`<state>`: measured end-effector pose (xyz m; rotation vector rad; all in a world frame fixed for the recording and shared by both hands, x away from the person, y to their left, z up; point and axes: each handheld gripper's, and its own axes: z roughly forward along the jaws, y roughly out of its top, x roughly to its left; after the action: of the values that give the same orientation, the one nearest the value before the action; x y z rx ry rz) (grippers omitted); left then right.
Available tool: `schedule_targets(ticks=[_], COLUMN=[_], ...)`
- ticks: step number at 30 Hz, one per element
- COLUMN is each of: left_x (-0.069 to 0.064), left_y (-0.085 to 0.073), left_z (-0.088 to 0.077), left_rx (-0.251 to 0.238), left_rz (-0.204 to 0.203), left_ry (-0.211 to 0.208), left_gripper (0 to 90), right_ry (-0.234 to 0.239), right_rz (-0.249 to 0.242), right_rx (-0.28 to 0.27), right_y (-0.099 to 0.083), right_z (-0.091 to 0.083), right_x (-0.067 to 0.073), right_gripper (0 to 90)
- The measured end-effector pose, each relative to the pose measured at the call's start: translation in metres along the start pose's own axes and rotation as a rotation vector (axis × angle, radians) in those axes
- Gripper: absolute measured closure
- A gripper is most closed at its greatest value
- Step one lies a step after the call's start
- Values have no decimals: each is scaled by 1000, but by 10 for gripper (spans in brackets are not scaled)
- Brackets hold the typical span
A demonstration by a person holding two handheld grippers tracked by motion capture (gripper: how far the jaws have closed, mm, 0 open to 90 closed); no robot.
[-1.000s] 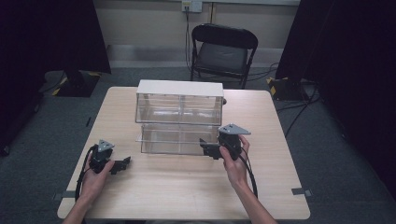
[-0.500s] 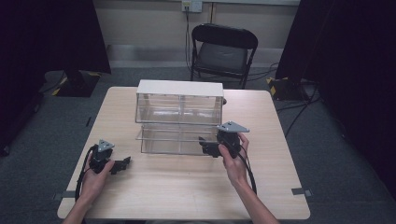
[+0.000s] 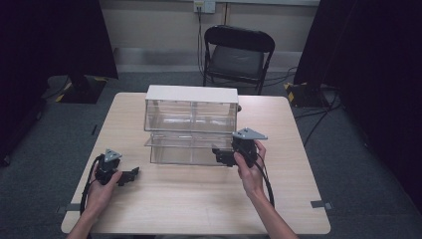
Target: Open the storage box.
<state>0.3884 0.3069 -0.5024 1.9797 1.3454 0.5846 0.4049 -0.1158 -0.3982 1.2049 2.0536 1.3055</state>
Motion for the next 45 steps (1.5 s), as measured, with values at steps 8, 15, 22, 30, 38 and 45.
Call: schedule_targets(ticks=[8,15,22,30,38,45], left_x=[0,0,0,0,0,0], left_y=[0,0,0,0,0,0], left_z=[0,0,0,0,0,0], left_rx=[0,-1,0,-1,0,-1], left_rz=[0,-2,0,-1,-1,-1], left_ry=[-1,0,-1,0,1,0], left_gripper=[105,106,106,106,105,106], right_ry=[14,11,5,11,23,19], right_rz=[10,4,5,2,11,10], right_rx=[-8,-8,-19,-30,-31,-31], right_y=[3,5,10,15,15,15], right_z=[-1,-1,-4,-6,-7,-7], right_x=[-1,-1,-1,-2,-3,-2], right_gripper=[134,134,138,138,139,141])
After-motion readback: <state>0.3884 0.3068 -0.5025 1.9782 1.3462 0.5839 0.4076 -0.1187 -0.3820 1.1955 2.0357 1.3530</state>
